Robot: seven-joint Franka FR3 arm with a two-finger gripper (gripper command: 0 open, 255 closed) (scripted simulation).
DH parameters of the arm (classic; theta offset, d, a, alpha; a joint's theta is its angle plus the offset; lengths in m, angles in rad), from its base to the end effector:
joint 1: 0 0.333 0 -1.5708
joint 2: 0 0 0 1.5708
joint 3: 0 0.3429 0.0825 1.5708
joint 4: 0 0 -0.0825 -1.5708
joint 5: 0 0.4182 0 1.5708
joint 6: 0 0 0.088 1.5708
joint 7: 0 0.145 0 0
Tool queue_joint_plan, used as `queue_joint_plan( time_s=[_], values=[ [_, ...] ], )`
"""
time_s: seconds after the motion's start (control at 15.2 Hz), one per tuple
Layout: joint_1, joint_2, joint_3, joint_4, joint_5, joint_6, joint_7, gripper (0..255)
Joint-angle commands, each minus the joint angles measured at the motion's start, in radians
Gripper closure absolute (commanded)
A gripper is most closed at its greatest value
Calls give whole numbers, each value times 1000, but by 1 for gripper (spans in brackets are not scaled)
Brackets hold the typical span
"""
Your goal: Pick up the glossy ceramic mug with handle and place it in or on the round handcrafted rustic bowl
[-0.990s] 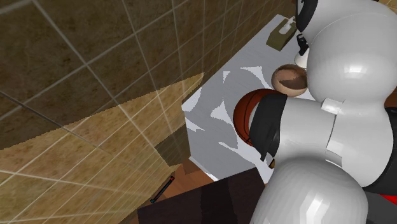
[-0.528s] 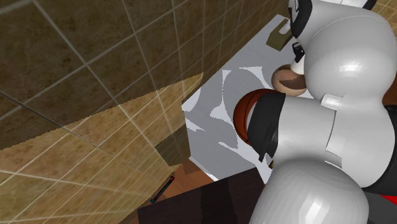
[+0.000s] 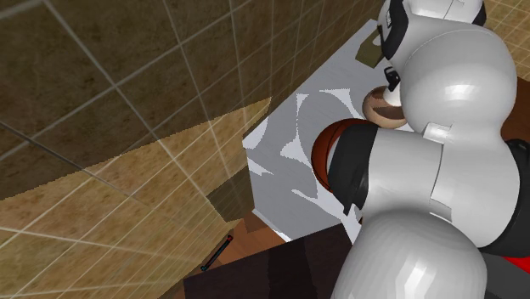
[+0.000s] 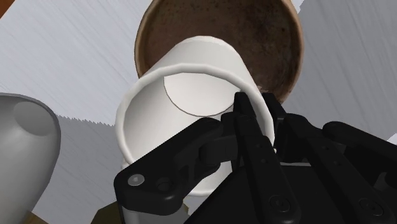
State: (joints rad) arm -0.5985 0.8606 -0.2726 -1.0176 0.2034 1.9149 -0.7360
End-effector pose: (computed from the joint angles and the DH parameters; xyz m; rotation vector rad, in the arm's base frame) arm 0.6052 -0.5707 0.3179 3.0863 -0.1545 0.0559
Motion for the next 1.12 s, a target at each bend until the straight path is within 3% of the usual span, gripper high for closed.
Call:
queue_joint_plan(
  time_s=[0.0,0.33,0.4,0.73,1.06],
  values=[
    [0,1,0,-2,0,4,0,255],
    [0,1,0,-2,0,4,0,255],
    [0,1,0,-2,0,3,0,0],
    [0,1,0,-1,0,3,0,0],
    [-5,-29,-5,75,-7,-101,8,0]
  ],
)
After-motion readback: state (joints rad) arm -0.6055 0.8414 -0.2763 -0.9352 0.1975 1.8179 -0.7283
